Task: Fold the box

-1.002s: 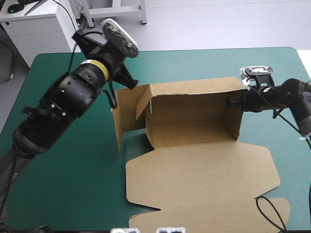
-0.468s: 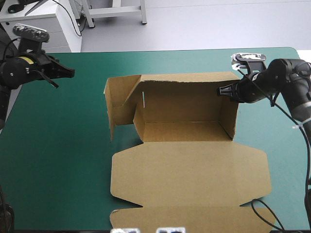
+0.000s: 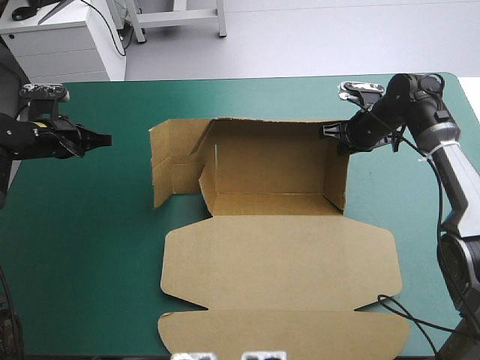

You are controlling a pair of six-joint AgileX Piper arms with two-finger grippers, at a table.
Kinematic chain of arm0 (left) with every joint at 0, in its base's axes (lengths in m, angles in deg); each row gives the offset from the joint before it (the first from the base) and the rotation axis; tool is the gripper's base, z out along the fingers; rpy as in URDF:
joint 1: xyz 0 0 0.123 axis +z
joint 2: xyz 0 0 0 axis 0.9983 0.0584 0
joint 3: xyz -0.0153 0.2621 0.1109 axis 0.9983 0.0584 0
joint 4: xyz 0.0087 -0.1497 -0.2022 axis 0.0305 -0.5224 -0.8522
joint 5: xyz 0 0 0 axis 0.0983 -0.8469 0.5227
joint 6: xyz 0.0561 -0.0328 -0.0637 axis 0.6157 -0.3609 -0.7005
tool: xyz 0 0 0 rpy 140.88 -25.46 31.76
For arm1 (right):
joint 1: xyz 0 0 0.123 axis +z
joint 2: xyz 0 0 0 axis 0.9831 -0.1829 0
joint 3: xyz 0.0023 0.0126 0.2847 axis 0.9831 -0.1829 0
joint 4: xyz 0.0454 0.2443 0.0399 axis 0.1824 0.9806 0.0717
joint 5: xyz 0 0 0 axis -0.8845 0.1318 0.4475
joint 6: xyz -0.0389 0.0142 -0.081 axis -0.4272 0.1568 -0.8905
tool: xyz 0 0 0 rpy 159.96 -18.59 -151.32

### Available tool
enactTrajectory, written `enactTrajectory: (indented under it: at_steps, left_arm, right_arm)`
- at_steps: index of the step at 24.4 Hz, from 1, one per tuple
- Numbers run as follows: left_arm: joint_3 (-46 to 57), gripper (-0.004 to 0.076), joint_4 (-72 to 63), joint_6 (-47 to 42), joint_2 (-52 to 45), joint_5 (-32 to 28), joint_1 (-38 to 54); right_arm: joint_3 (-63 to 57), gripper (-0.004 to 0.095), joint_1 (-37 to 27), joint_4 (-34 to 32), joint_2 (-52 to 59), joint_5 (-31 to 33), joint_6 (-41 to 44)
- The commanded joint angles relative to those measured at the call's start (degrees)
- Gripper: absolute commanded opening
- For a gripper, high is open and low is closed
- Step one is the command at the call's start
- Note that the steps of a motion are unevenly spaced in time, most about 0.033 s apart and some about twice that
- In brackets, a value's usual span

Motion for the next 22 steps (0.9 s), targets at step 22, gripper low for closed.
enactTrajectory:
  at_steps: [22]
  left_arm:
    - [0.4,-0.0008,-5.68,1.45,-2.37,1.18,0.12]
  right_arm:
    - [2.18,0.0341,1.05,-1.17,4.09,-14.03,-4.51]
